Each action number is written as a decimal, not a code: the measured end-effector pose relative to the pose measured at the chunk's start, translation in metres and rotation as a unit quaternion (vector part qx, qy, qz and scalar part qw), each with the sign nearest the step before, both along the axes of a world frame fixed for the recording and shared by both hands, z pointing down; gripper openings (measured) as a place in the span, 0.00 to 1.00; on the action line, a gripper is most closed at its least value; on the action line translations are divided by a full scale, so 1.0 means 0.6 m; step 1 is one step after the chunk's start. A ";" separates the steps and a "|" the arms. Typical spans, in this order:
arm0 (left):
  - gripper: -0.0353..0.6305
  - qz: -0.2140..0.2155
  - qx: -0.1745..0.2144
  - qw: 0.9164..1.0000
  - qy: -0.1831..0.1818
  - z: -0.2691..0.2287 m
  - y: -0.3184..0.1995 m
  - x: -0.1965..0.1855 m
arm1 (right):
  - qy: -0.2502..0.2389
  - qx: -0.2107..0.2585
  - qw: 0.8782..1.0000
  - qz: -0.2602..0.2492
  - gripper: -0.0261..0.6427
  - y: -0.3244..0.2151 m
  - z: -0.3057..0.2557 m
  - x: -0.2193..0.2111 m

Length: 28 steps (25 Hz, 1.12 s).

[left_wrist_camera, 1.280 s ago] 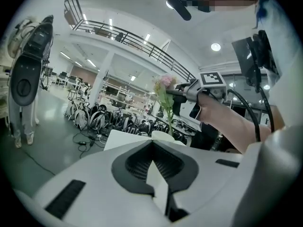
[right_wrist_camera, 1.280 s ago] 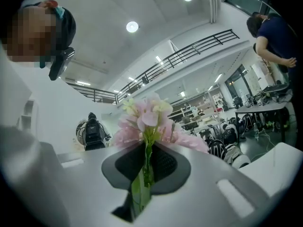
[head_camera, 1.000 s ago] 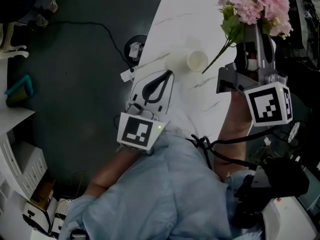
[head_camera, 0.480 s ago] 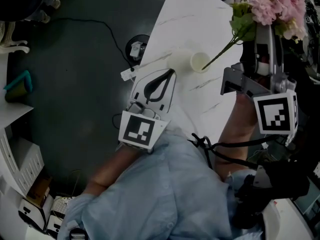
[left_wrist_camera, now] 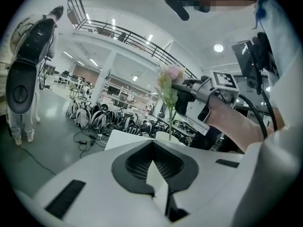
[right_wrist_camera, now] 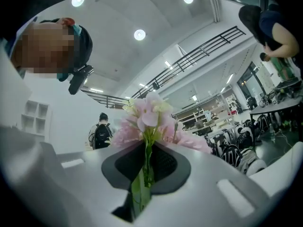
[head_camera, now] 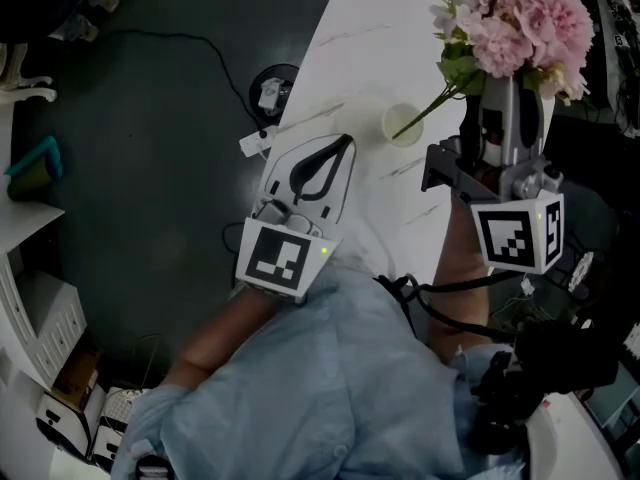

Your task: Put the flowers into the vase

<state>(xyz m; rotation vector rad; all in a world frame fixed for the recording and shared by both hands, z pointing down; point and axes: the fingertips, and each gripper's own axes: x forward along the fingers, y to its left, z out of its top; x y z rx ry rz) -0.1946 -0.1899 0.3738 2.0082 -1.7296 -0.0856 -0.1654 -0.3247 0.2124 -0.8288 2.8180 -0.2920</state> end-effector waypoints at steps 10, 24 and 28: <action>0.06 0.009 -0.004 1.000 -0.003 0.010 0.013 0.022 | 0.006 0.012 1.000 -0.016 0.07 0.044 0.043 0.013; 0.06 0.018 -0.007 1.000 -0.011 0.013 0.028 0.063 | 0.056 0.024 0.997 -0.054 0.09 0.104 0.113 0.026; 0.06 0.017 -0.006 1.000 -0.014 0.013 0.044 0.065 | 0.082 0.032 0.994 -0.065 0.10 0.131 0.135 0.017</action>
